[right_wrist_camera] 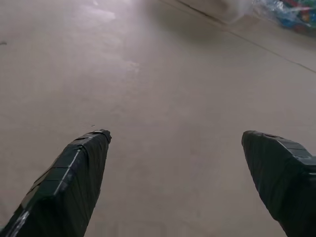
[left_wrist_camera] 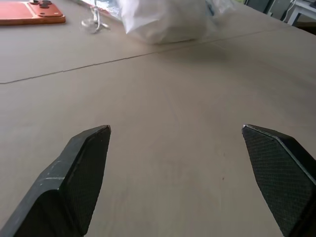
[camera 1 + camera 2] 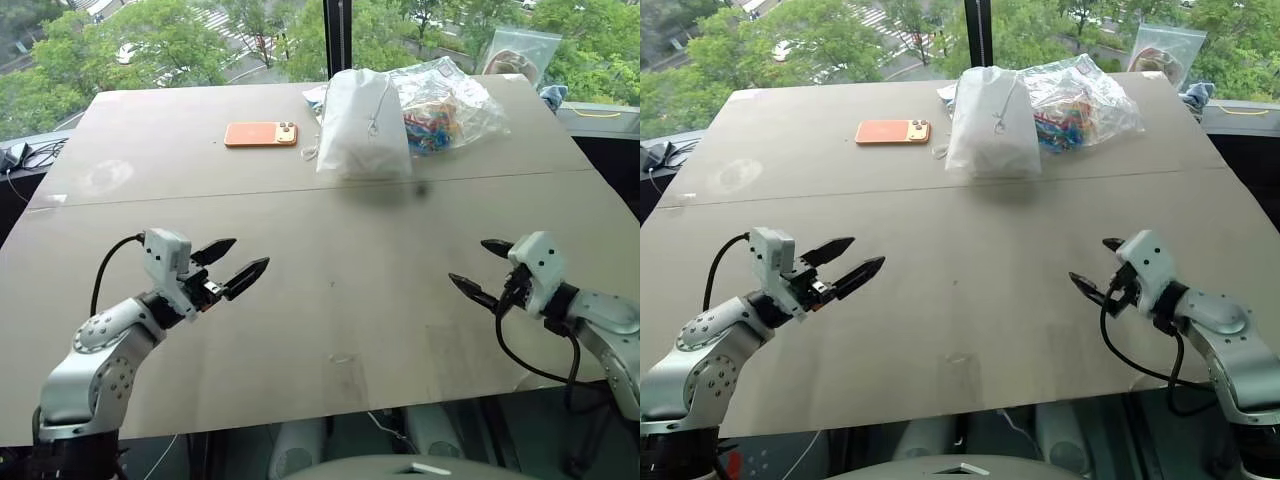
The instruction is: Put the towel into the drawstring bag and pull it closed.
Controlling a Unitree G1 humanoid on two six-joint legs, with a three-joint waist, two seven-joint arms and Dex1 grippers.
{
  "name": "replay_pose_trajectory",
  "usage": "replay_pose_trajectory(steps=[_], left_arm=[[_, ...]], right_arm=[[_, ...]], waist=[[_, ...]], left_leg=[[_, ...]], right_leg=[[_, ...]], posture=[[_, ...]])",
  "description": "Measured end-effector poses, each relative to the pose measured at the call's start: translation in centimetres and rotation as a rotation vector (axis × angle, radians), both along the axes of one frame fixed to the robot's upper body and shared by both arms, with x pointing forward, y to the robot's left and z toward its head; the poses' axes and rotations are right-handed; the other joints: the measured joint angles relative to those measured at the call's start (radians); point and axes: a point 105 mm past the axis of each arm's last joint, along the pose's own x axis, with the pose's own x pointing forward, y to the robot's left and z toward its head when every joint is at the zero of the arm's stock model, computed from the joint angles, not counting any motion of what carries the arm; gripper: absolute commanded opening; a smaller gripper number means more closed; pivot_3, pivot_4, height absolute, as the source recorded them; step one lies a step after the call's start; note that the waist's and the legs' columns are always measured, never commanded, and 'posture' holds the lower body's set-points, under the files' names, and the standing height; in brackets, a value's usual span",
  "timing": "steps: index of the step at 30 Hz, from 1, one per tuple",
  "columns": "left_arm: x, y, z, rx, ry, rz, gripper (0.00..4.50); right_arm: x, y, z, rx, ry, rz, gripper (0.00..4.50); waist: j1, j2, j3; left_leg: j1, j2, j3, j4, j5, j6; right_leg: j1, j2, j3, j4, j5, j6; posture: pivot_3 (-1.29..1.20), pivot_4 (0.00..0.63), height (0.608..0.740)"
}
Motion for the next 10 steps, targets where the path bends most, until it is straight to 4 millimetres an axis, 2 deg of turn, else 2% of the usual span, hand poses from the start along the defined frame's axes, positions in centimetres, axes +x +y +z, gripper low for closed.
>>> replay_pose_trajectory(steps=[5,10], left_arm=[[0.2,0.2,0.7,-0.009,-0.037,0.065,4.5],[0.6,0.9,1.3,-0.022,-0.067,0.141,4.5]], right_arm=[[0.8,1.2,2.1,0.077,-0.116,-0.032,4.46],[1.6,1.1,3.8,0.128,-0.21,-0.1,4.46]], waist=[[0.001,0.0,0.0],[0.003,0.0,0.0]], left_leg=[[0.003,0.0,0.0,0.0,0.0,0.0],[0.002,0.0,0.0,-0.001,0.0,0.0]], right_leg=[[0.003,0.001,0.001,0.0,-0.002,-0.003],[0.002,0.0,0.0,0.0,0.001,-0.001]], posture=[[0.0,0.15,0.74],[0.0,0.15,0.74]])
